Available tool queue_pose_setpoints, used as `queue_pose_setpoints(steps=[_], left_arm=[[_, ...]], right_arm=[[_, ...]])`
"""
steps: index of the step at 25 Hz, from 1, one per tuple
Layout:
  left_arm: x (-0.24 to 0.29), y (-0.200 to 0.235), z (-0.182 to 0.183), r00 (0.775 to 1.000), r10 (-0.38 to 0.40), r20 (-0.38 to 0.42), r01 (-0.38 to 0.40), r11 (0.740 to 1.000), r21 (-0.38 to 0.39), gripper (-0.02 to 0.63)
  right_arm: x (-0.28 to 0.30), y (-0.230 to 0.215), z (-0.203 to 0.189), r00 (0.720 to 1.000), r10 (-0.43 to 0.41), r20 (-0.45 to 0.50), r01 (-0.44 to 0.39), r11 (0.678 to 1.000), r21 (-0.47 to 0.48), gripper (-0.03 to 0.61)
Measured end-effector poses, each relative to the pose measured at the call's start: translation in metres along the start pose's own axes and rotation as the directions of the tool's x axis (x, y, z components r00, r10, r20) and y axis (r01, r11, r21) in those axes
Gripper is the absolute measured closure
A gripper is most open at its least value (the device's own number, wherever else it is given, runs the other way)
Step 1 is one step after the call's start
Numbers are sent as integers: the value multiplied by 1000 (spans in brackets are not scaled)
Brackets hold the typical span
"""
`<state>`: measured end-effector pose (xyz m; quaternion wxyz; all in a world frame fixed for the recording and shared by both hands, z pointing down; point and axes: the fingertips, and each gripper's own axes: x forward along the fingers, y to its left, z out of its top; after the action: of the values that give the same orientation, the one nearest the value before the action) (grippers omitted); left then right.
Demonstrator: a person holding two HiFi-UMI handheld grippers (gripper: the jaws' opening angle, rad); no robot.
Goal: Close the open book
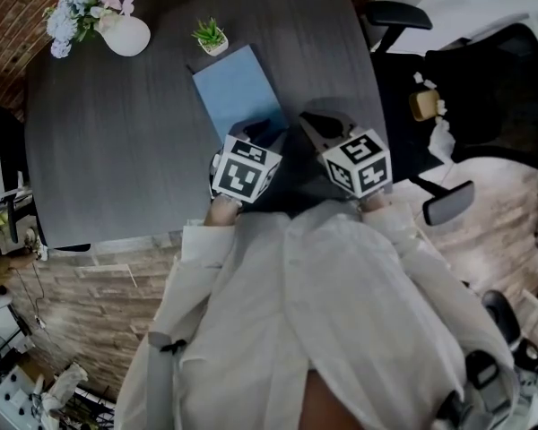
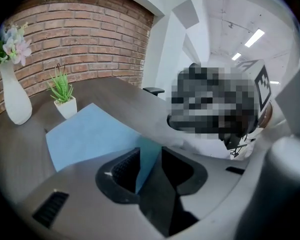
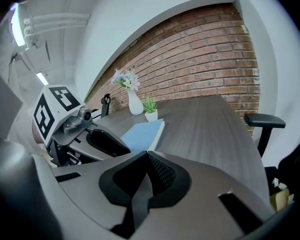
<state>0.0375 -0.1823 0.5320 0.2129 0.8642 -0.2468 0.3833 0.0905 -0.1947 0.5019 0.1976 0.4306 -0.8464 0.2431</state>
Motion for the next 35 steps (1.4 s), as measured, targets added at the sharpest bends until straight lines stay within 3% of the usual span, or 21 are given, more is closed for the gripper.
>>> queue_pose_setpoints(steps=[5,10,12,15,18,22,28,35], left_arm=[[-18,5,-1,999,22,35,-21,1000,-22,483],[-42,11,7,991,55,123,-49,998,-51,483],[-56,15,15,977,85,194,-75,995,-59,485],[-81,24,27,940,156,304,-134,987,-91,530],[-102,30,34,907,202,371,-165,978,-129,557],[-118,24,35,897,172,407,-140,984,-106,580],[-149,24,35,856,181,484,-128,982,-141,595],[-155,19,18,851,195,488,-109,974,-199,606]], right_arm=[[-3,6,16,999,16,31,-17,999,39,572],[-12,22,43,992,39,122,-33,998,-46,572],[-14,28,51,989,48,137,-37,996,-79,572],[-17,36,60,986,58,155,-46,996,-82,572],[-20,47,73,981,88,173,-76,995,-72,572],[-24,69,91,966,155,208,-131,983,-128,572],[-25,94,103,954,212,212,-177,969,-171,572],[-29,108,97,953,231,195,-195,963,-187,572]])
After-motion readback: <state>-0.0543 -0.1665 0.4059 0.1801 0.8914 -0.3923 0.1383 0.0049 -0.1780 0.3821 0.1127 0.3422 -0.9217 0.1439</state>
